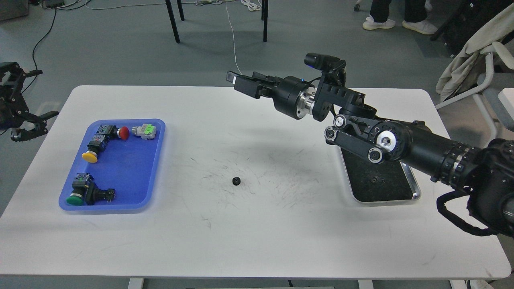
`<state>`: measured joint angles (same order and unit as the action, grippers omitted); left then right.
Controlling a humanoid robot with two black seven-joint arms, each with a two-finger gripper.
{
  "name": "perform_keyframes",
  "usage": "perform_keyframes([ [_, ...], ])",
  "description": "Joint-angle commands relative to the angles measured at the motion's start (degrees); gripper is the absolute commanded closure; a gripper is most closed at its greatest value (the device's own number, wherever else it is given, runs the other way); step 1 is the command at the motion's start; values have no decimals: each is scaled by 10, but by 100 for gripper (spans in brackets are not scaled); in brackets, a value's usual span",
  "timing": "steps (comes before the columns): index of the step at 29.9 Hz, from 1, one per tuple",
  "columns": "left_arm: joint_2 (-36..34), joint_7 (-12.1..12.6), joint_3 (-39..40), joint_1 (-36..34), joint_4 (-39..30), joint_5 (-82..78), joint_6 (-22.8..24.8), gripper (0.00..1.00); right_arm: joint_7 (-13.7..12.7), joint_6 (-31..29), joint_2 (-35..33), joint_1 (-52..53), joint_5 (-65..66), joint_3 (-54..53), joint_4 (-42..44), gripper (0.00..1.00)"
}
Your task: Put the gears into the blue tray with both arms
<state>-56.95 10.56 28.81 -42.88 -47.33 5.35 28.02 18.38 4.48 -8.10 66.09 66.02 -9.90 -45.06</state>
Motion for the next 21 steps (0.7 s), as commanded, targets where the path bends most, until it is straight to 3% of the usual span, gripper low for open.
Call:
perform_keyframes([
  [1, 1, -32, -3, -3, 1, -2, 0, 2, 0, 1, -34, 0, -9, -25, 0, 10],
  [7, 6, -51, -6, -2, 2, -9, -1, 1, 0, 4, -59, -4, -24, -41, -1, 10],
  [13, 22, -59, -6, -8, -7, -81, -156, 1, -1, 8, -68, -4, -47, -53, -3, 10],
  [18, 38, -56, -12, -12, -26, -176, -220, 1, -3, 7, -75, 9, -88, -67, 0, 10],
  [21, 33, -63, -14, -26, -70, -180, -214, 1, -4, 7, -101, 23, -119, -68, 0, 9],
])
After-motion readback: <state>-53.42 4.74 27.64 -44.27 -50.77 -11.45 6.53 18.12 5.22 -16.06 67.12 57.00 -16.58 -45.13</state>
